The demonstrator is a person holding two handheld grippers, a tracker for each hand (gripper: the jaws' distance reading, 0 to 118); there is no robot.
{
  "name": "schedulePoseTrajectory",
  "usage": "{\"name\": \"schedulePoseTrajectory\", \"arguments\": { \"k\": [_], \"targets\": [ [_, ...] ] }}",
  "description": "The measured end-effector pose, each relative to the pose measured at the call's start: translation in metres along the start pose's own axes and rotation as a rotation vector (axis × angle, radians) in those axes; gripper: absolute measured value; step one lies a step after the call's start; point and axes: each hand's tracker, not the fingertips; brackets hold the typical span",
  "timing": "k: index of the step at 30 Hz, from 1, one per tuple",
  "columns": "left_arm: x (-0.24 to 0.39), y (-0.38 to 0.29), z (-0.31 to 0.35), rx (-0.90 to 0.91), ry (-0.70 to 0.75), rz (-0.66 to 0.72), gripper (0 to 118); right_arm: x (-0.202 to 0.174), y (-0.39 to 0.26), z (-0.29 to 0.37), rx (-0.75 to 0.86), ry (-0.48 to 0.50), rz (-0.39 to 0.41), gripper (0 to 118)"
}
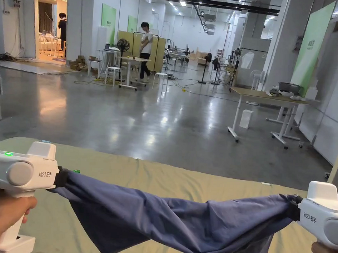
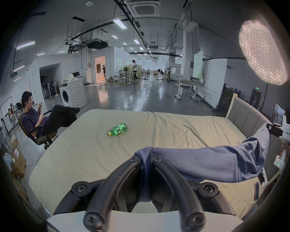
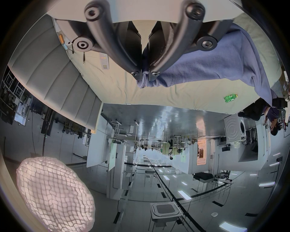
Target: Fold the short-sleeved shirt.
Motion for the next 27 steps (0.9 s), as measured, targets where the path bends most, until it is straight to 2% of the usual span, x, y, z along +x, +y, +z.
{"name": "schedulePoseTrajectory", "arguments": {
  "k": [14, 19, 27],
  "targets": [
    [0.008, 0.023, -0.062, -0.028, 0.046, -0.052, 10, -0.012, 0.01, -0.071, -0.054, 0.008, 0.005, 6],
    [0.015, -0.025, -0.083, -0.117, 0.036, -0.043, 10, -0.015, -0.038, -0.089, -0.155, 0.016, 0.024, 6],
    [0.014, -0.165, -0.083, -0.338, -0.004, 0.01, 10, -0.022, -0.169, -0.072, -0.361, 0.05, 0.081, 6]
  ]
}}
